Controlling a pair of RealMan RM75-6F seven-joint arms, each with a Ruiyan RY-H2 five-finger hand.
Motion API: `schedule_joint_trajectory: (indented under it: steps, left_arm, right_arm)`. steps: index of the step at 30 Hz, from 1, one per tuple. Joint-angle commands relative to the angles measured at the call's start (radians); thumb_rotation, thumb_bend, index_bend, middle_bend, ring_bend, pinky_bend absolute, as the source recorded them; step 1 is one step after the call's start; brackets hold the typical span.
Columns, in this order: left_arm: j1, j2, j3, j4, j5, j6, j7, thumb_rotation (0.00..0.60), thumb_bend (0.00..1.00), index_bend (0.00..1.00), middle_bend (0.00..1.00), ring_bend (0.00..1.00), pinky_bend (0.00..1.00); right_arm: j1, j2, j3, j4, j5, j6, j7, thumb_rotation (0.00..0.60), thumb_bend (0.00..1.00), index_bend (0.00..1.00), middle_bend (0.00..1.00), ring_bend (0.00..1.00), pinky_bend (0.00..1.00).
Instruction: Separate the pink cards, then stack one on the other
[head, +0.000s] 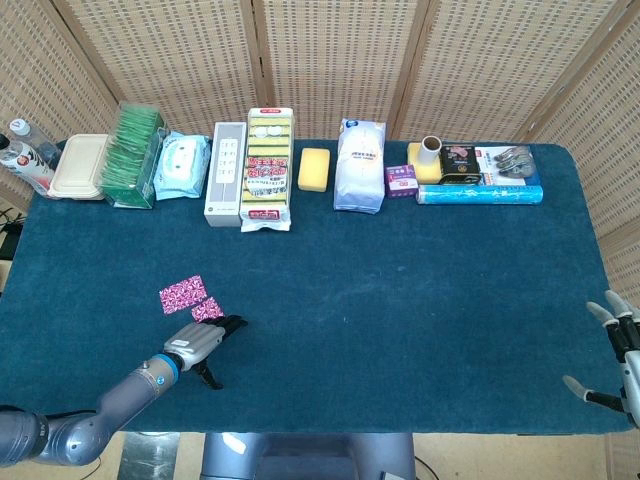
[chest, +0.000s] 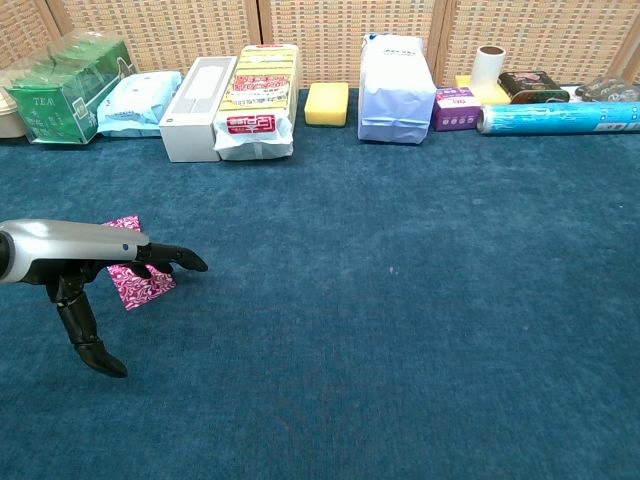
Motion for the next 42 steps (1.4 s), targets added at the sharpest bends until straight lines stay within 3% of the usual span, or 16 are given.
schedule_joint_trajectory:
  steps: [1, 7, 15, 26, 42]
  left_arm:
    - [0.003, 0.011, -0.002, -0.012, 0.011, 0.016, 0.000, 0.600, 0.05, 0.00, 0.00, 0.00, 0.07]
    - [0.051, 0.076, -0.016, 0.004, 0.061, 0.068, -0.055, 0.600, 0.05, 0.00, 0.00, 0.00, 0.07]
    - [0.096, 0.119, -0.013, 0.116, 0.088, -0.021, -0.164, 0.600, 0.05, 0.00, 0.00, 0.00, 0.07]
    - [0.127, 0.100, -0.024, 0.203, 0.153, -0.114, -0.248, 0.600, 0.05, 0.00, 0.00, 0.00, 0.07]
    - [0.064, 0.042, -0.041, 0.248, 0.064, -0.143, -0.199, 0.600, 0.05, 0.00, 0.00, 0.00, 0.07]
  right_arm:
    - [0.000, 0.000, 0.000, 0.001, 0.001, 0.000, 0.003, 0.600, 0.00, 0.10, 0.00, 0.00, 0.00]
    - [0.000, 0.004, -0.002, 0.001, -0.006, 0.000, 0.012, 0.600, 0.00, 0.10, 0.00, 0.00, 0.00]
    - [0.004, 0.002, -0.002, -0.001, -0.007, -0.004, 0.007, 0.600, 0.00, 0.10, 0.00, 0.00, 0.00]
    - [0.005, 0.001, -0.005, -0.003, -0.008, -0.008, 0.002, 0.600, 0.00, 0.10, 0.00, 0.00, 0.00]
    - [0.010, 0.002, -0.003, -0.003, 0.000, -0.019, 0.002, 0.600, 0.00, 0.10, 0.00, 0.00, 0.00]
